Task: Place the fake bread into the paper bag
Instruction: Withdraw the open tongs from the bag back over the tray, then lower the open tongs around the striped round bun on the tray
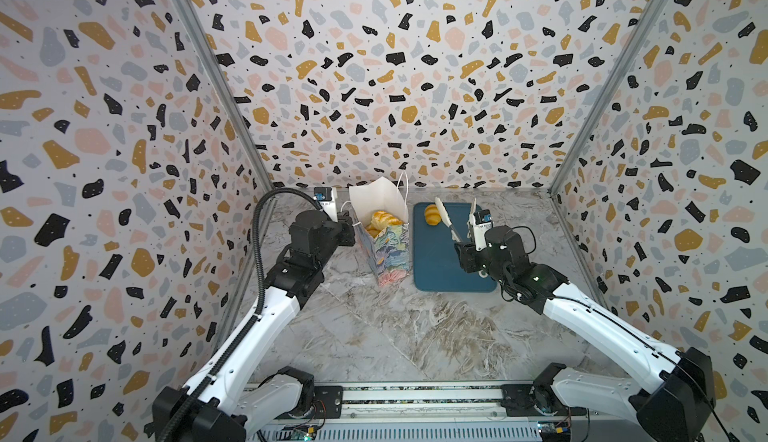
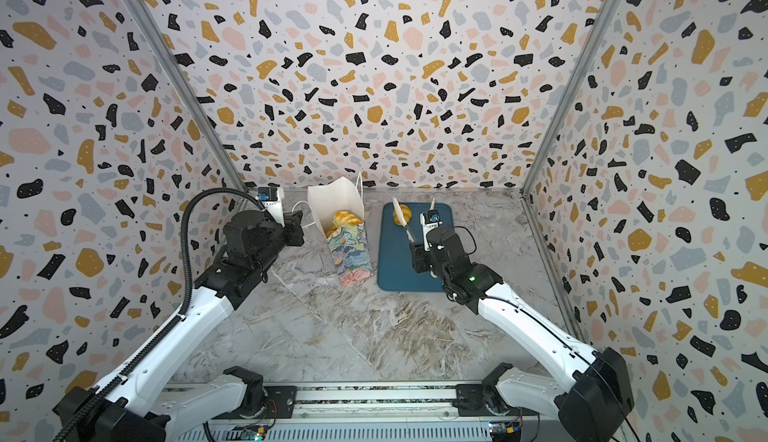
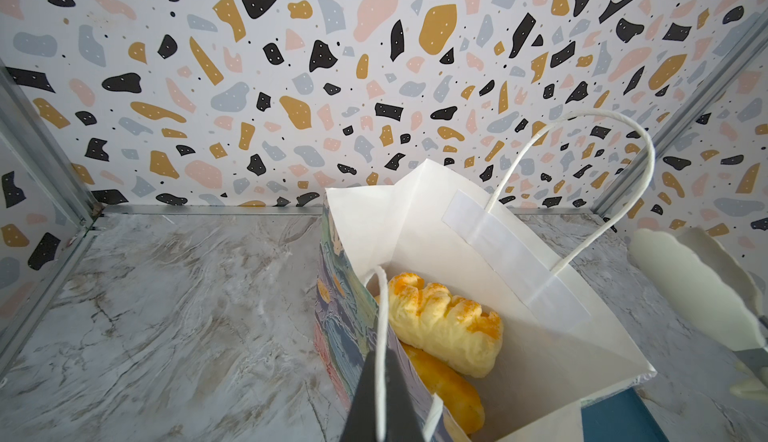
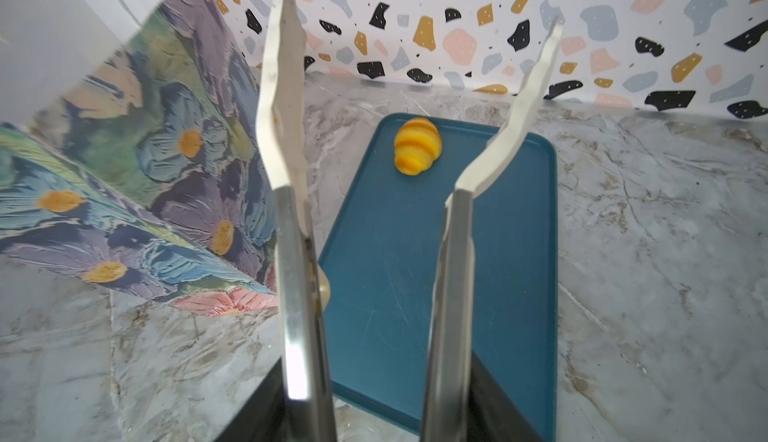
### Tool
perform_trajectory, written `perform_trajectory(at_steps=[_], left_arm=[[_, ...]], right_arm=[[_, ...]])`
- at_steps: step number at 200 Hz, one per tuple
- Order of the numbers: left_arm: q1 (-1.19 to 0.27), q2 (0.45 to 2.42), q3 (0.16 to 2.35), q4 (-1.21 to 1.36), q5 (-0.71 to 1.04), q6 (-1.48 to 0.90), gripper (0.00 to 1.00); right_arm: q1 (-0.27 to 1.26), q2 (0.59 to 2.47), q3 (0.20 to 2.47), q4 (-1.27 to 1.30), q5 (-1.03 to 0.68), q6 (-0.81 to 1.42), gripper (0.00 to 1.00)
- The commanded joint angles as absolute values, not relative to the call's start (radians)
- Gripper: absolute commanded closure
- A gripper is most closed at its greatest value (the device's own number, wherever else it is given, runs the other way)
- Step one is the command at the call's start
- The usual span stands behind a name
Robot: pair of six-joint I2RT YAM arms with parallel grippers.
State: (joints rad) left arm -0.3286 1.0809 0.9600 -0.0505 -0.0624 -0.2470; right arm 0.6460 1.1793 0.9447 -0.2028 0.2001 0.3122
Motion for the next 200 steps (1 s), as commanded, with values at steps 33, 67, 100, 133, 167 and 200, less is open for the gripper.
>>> perform_trajectory(at_steps=[33, 67, 100, 133, 167, 200], left_arm=[[-0.333, 1.071, 0.953, -0.022, -0.061, -0.244, 1.00], [-0.333, 1.072, 0.954, -0.023, -0.064, -0.243, 1.00], [-0.333, 1.065, 0.953, -0.023, -0.067, -0.241, 1.00], [-0.333, 1.066, 0.954, -0.023, -0.066, -0.241, 1.00], [-0.332, 1.064, 0.953, -0.023, -0.067, -0.239, 1.00], [-0.332, 1.067, 0.953, -0.023, -0.069, -0.239, 1.00]], right_arm=[[0.623, 1.283, 0.982, -0.139, 0.201, 0.259, 0.45], [0.606, 1.381, 1.035, -0.154, 0.191, 0.227, 0.45], [0.595, 1.476, 1.088, -0.169, 0.199, 0.200, 0.45], [0.583, 1.557, 1.131, -0.173, 0.201, 0.184, 0.46], [0.574, 1.632, 1.185, -0.182, 0.195, 0.177, 0.46], [0.557, 1.699, 1.238, -0.193, 0.173, 0.170, 0.46]])
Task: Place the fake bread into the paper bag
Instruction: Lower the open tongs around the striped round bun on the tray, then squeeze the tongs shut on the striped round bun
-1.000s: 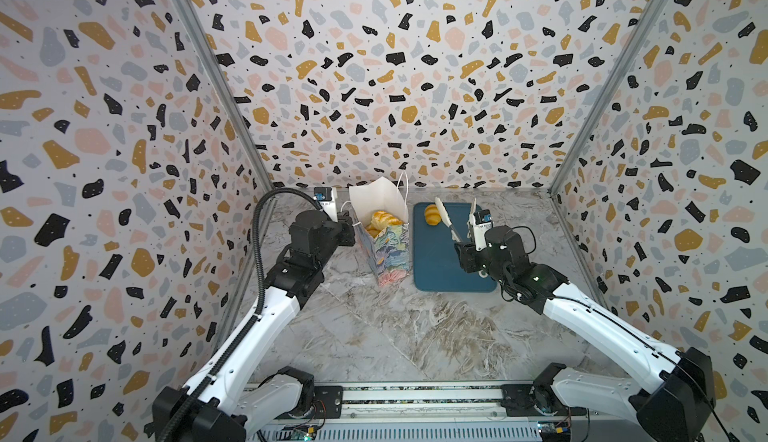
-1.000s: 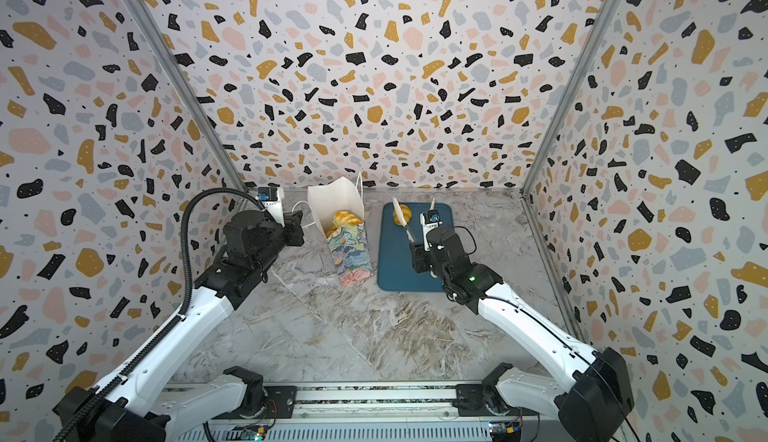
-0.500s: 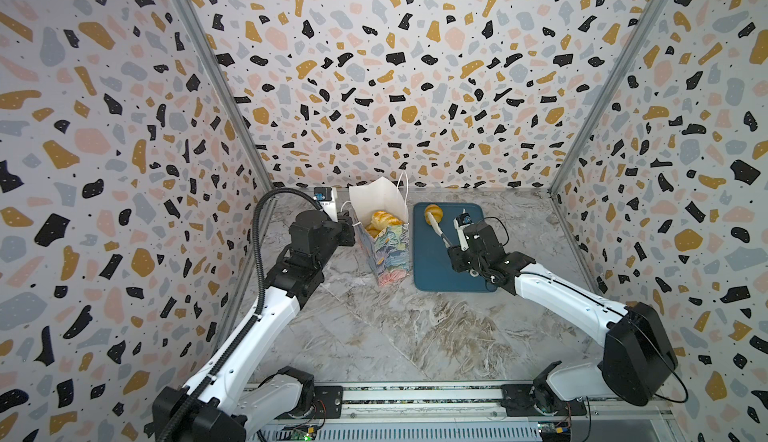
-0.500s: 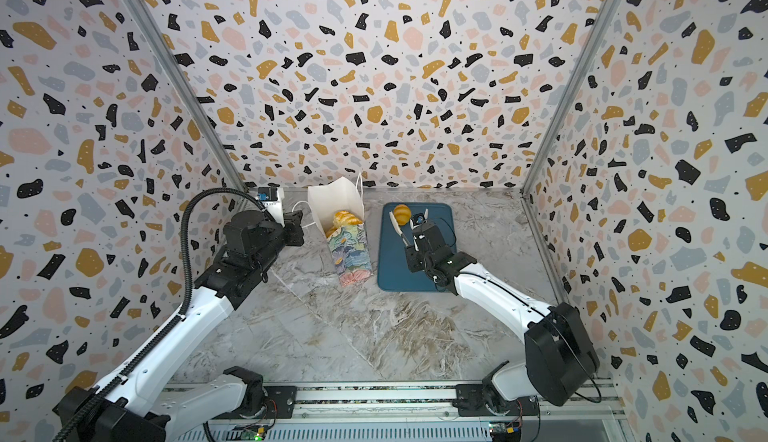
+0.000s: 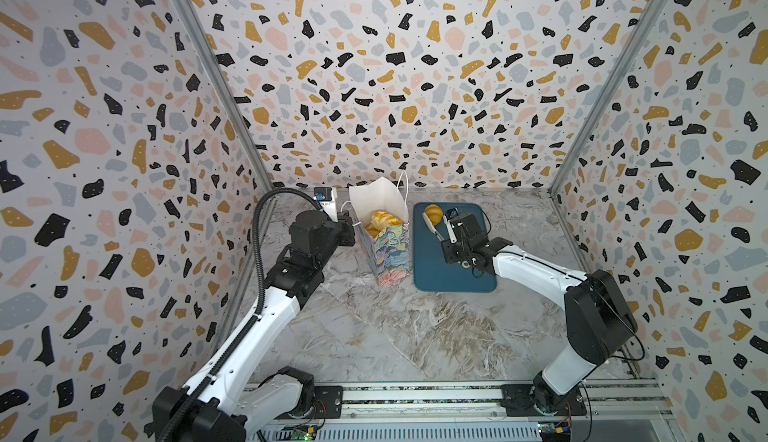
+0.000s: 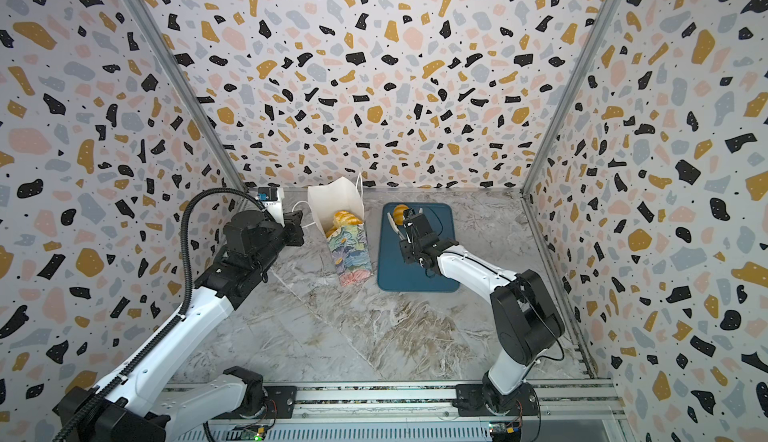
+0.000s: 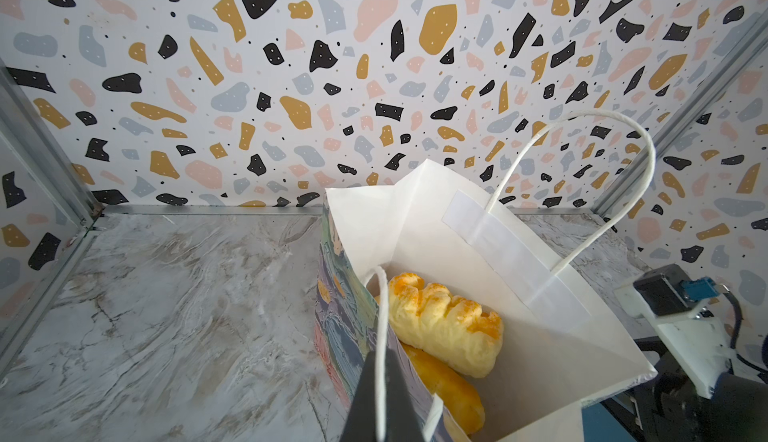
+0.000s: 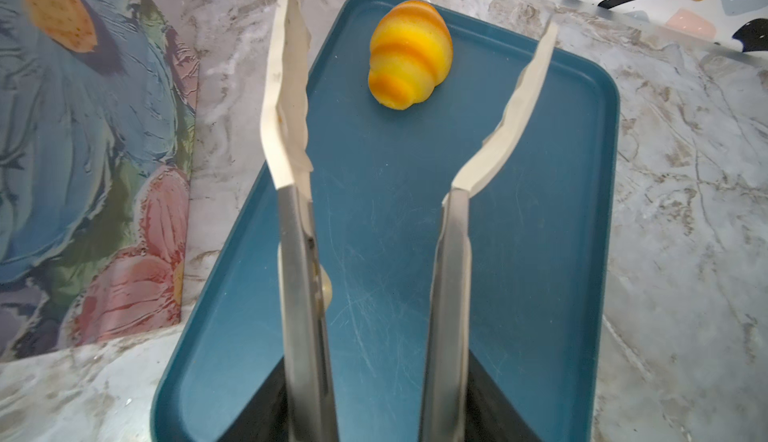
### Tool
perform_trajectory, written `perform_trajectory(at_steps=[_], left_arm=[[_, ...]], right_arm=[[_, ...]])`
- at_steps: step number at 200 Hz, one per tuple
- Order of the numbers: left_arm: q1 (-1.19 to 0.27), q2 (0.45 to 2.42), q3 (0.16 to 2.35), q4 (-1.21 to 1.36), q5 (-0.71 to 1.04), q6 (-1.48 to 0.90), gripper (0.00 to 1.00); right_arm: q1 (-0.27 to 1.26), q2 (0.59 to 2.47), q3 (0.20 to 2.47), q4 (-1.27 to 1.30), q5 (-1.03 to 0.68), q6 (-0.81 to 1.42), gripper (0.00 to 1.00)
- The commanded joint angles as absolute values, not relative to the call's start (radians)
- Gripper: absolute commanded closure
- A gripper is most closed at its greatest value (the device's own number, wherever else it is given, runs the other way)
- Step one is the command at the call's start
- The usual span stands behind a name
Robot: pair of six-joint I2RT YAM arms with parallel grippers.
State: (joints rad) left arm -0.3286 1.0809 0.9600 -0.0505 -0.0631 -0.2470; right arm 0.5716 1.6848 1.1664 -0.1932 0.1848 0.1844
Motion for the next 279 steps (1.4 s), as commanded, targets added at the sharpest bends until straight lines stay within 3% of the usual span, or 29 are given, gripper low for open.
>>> perform_trajectory(at_steps=[1, 195, 279], left_arm=[[-0.332, 1.067, 0.953, -0.023, -0.069, -0.239, 1.00], [-0.333, 1.062, 0.953, -0.025, -0.072, -0.238, 1.00], [-0.333, 1.061, 0.952, -0.021, -0.068, -0.238, 1.00]], right_arm=[[0.557, 1.702, 1.240, -0.193, 0.173, 0.170, 0.46], [0.483, 2.097, 1.657, -0.394, 0.085, 0.193, 0.48], [0.478, 2.133, 1.680, -0.424, 0.094, 0.193, 0.66]])
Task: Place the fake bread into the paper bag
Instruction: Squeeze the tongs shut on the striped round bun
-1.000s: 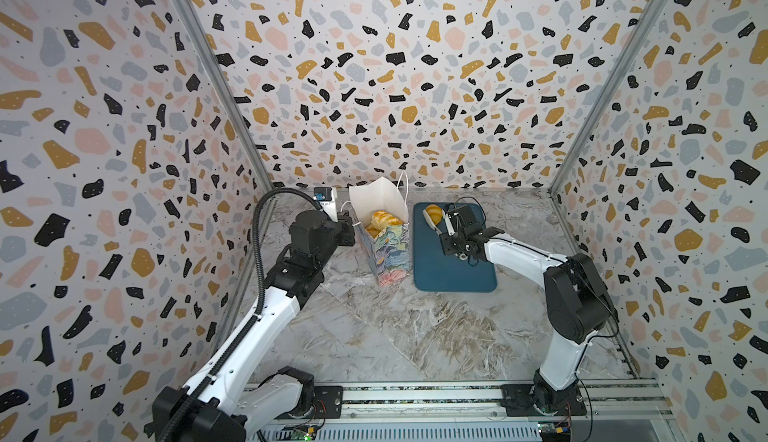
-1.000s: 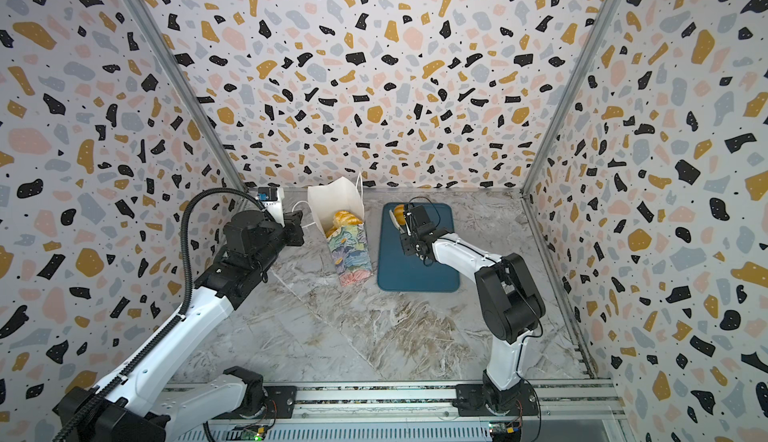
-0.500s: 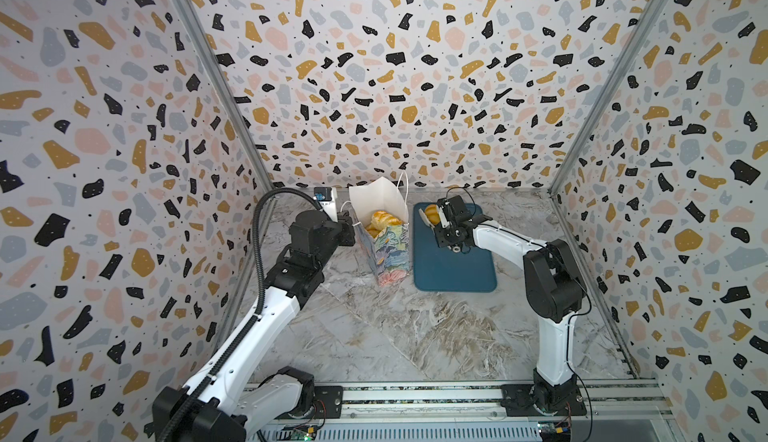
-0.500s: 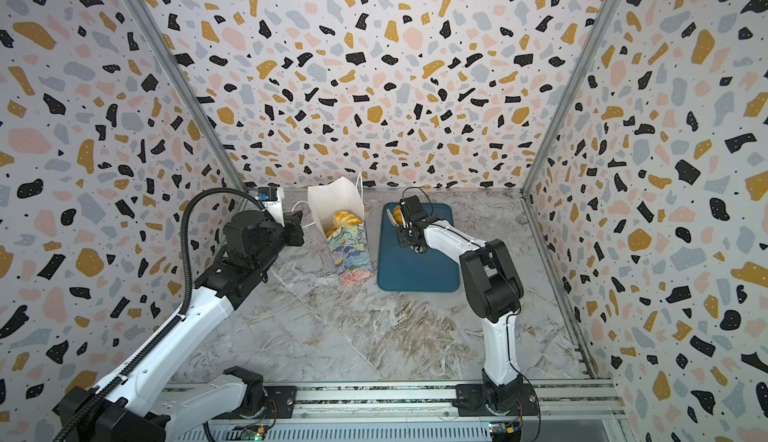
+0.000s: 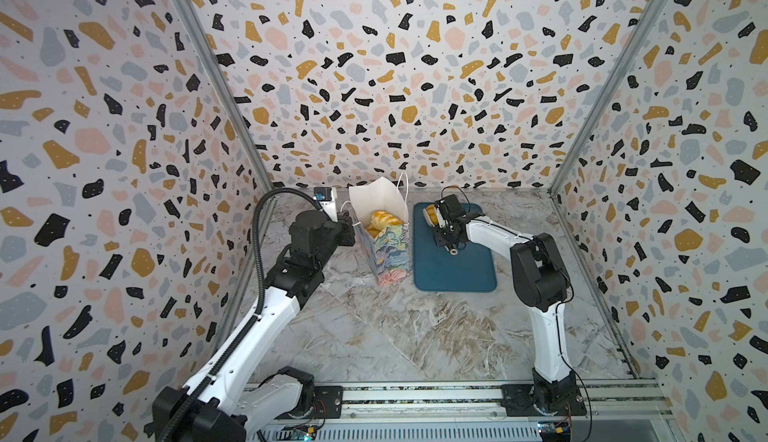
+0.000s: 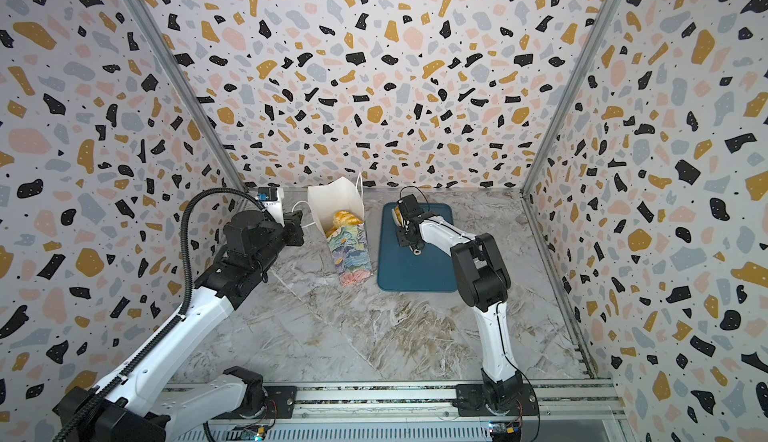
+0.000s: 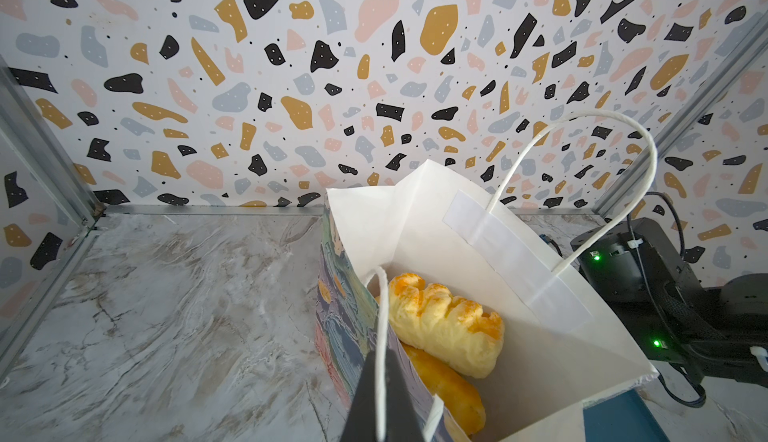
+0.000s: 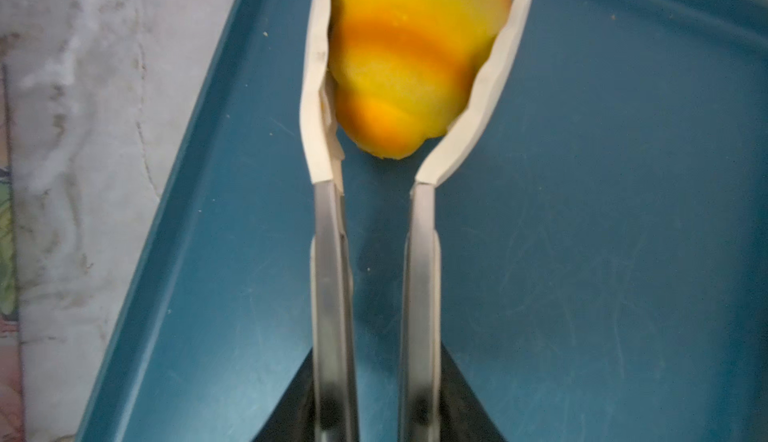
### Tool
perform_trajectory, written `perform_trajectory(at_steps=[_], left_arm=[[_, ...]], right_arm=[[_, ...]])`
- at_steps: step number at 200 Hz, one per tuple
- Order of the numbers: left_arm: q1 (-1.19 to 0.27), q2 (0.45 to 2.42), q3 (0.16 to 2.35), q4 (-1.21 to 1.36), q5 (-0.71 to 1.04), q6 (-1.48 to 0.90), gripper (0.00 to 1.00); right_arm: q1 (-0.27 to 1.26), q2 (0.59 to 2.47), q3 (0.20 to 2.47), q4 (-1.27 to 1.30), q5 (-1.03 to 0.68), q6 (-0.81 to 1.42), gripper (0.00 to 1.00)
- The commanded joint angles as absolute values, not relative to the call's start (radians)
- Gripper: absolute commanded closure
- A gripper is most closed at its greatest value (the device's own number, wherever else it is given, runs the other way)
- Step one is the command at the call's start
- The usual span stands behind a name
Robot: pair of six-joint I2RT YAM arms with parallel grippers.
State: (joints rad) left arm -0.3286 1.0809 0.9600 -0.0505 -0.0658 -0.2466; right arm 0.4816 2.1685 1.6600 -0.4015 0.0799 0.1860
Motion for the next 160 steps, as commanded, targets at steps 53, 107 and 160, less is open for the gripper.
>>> perform_trajectory(at_steps=[53, 107, 160], left_arm=[[-0.333, 1.065, 0.954, -0.023, -0.060, -0.242, 1.00], [-0.333, 1.065, 0.950, -0.021, -0.069, -0.242, 1.00], [-0.336, 1.069, 0.948, -0.022, -0.076, -0.245, 1.00]], right_arm=[[0.477, 2.067, 1.618, -0.373, 0.080, 0.217, 0.73], [0.478, 1.996, 1.533, -0.334, 0.031, 0.246, 0.79], [0.479, 1.903, 1.411, -0.261, -0.001, 0.294, 0.81]])
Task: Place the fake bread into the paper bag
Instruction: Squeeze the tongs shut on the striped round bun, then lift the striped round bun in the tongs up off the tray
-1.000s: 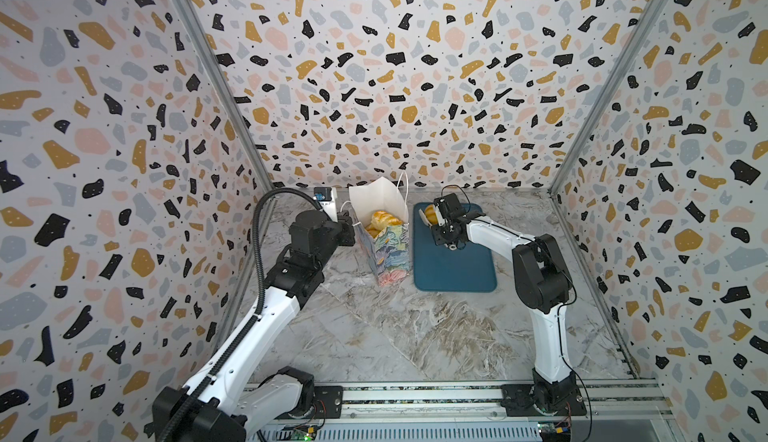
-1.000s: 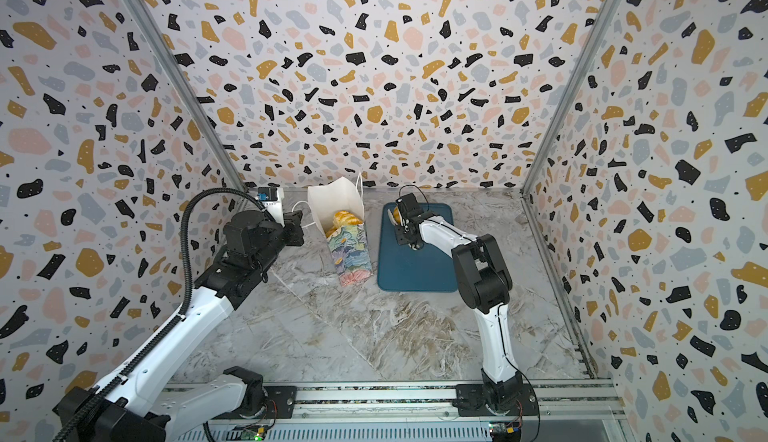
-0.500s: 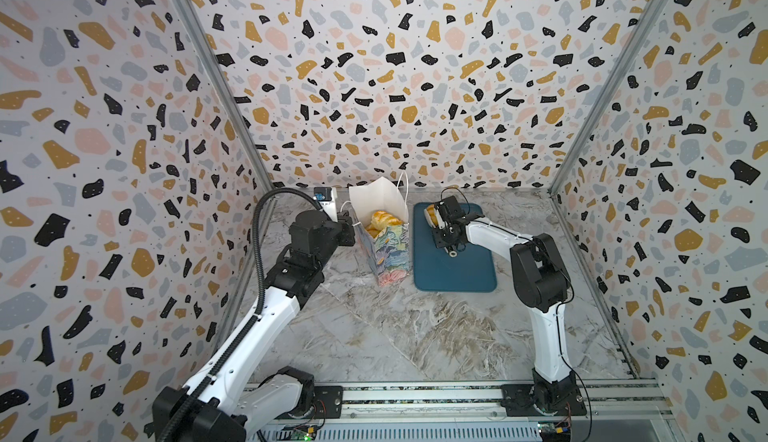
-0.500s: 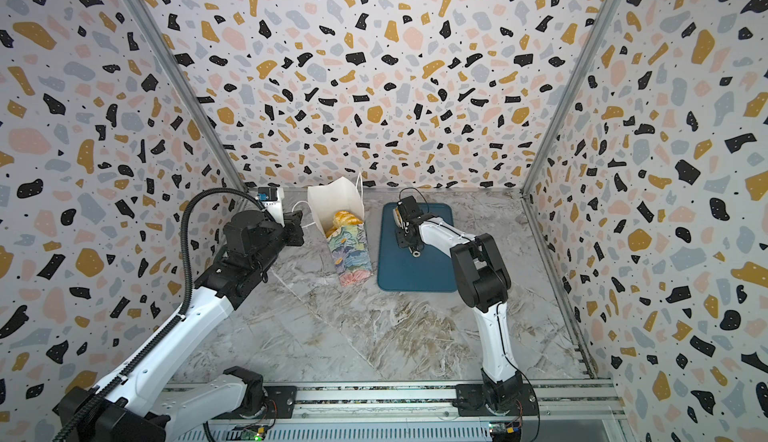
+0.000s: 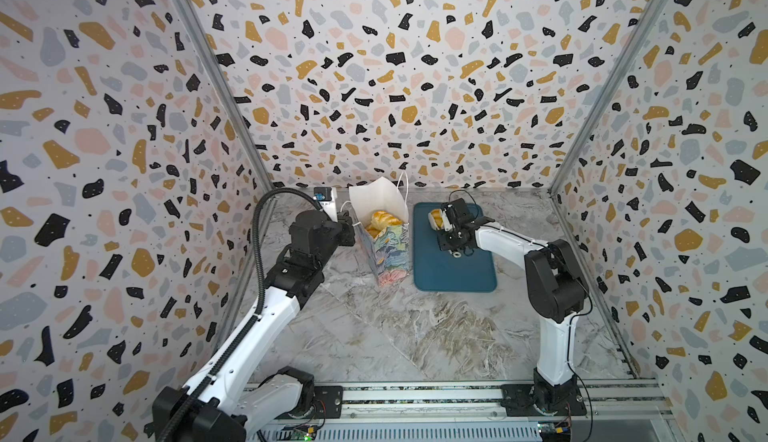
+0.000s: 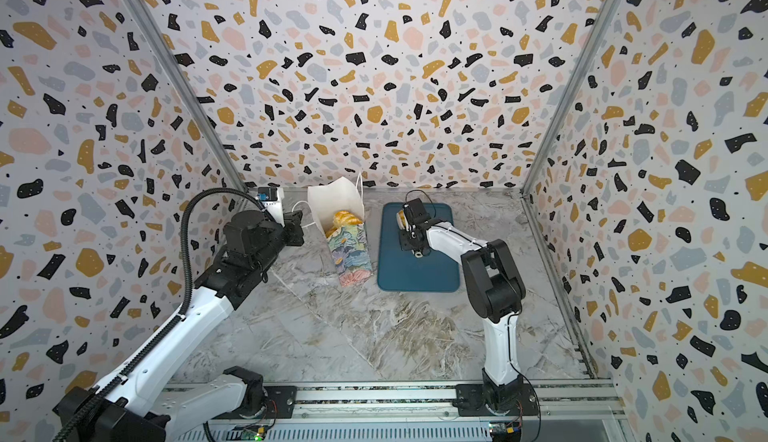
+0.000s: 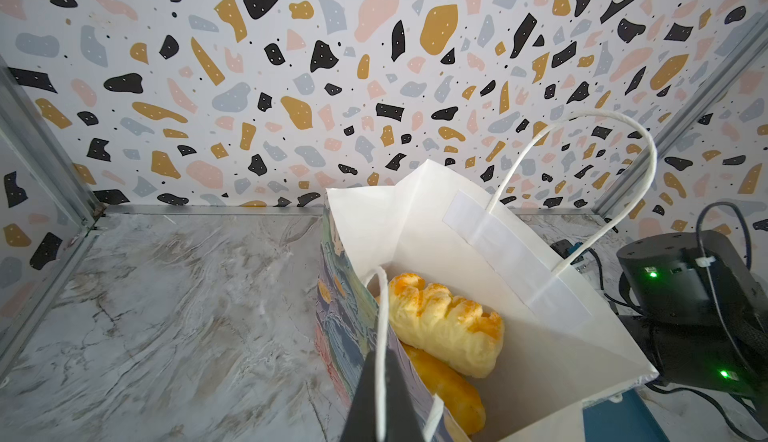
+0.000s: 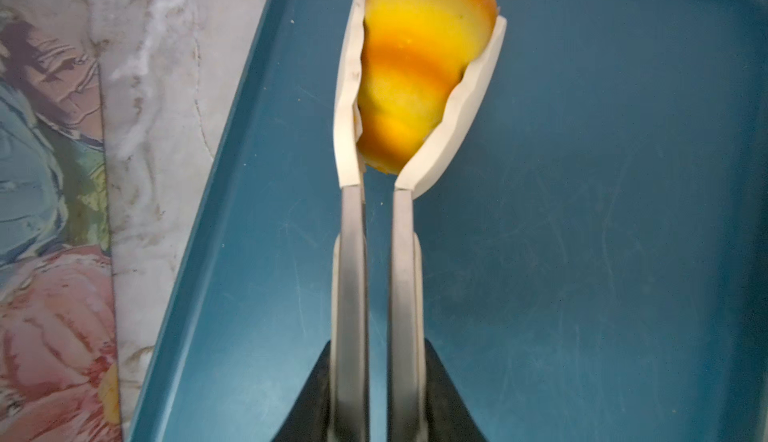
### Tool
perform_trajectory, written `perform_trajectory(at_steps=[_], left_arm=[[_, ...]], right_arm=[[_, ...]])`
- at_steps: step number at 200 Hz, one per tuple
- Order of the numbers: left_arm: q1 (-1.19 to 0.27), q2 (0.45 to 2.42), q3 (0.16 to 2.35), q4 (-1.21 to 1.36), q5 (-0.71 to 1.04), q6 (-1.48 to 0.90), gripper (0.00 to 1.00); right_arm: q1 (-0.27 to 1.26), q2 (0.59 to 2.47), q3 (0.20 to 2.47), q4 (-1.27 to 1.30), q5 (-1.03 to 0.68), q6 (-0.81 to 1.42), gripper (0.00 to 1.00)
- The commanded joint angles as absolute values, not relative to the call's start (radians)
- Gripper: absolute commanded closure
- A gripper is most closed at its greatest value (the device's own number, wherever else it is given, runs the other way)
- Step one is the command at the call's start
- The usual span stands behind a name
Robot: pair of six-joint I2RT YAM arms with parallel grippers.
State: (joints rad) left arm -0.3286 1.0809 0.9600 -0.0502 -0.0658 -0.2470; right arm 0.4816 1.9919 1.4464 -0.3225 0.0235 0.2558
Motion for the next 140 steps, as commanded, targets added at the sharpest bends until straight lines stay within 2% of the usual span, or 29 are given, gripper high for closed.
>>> perform_trajectory(at_steps=[1, 73, 140], left_arm=[[-0.335, 1.069, 0.948, -0.022, -0.076, -0.245, 1.00], [-0.339, 1.075, 0.948, -0.026, -0.086, -0.237, 1.00], [-0.338, 1.072, 0.949, -0.025, -0.094, -0.234, 1.00]], right_arm=[[0.479, 1.901, 1.409, -0.260, -0.001, 0.295, 0.81], [0.480, 1.756, 1.209, -0.141, -0.075, 0.429, 0.82], [0.490, 1.637, 1.124, -0.097, -0.094, 0.448, 0.83]])
